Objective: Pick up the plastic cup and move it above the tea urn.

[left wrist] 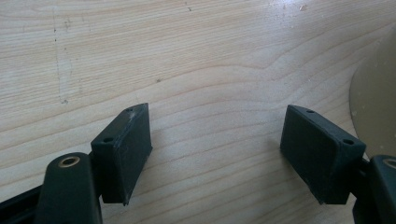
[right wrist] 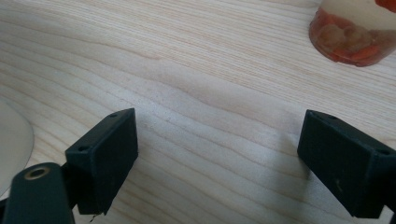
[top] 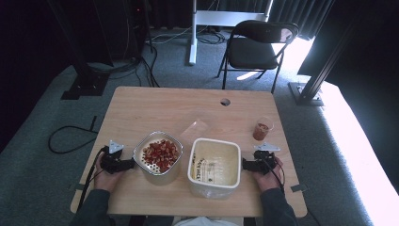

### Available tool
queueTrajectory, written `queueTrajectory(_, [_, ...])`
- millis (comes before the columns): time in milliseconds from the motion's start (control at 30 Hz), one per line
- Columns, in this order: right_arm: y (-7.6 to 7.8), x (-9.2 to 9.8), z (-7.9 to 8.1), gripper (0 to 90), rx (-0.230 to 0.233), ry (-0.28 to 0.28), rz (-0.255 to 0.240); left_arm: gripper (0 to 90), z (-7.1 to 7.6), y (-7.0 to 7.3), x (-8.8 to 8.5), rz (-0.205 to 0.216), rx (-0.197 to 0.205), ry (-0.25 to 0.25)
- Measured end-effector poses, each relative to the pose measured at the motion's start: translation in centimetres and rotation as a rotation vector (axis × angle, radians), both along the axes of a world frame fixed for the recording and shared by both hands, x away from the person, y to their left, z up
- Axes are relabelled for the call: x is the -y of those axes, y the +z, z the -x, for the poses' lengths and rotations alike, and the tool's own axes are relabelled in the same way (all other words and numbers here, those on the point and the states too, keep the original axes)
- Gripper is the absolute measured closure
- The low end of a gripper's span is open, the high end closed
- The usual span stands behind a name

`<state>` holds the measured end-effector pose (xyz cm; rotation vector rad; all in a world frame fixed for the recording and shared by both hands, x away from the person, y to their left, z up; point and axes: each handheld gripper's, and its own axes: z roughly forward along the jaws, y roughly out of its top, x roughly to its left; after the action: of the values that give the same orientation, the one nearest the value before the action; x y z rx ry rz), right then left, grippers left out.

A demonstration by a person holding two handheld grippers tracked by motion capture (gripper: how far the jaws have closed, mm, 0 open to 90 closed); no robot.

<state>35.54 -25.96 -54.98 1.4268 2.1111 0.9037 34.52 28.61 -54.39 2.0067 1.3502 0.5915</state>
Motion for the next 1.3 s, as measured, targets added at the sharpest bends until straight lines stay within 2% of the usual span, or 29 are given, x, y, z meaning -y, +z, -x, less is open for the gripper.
queueTrajectory(367, [0.0,0.0,0.0,11.8,0.000,0.003,0.000,25.4,0.0,0.0,0.0,0.000,0.000,0.000])
queueTrajectory(467, [0.4,0.0,0.3,28.4,0.008,0.019,-0.001,25.4,0.0,0.0,0.0,0.001,0.001,0.000])
queueTrajectory(567, [1.7,-0.2,1.1,35.9,0.089,0.046,-0.023,25.4,0.0,0.0,0.0,0.001,0.000,0.000])
queueTrajectory(667, [3.1,-0.2,1.5,41.0,0.144,0.066,-0.064,25.4,0.0,0.0,0.0,0.001,0.000,0.000])
queueTrajectory(833, [5.0,-0.3,1.0,44.5,0.142,0.101,-0.109,25.4,0.0,0.0,0.0,0.001,0.000,0.000])
queueTrajectory(1033, [7.3,-1.1,-0.6,44.9,0.119,0.152,-0.096,25.3,-0.1,0.0,0.0,0.000,0.001,-0.002])
queueTrajectory(1300, [10.4,-2.8,-3.3,46.4,0.150,0.211,-0.090,25.4,-0.1,0.0,0.0,-0.001,0.001,-0.002])
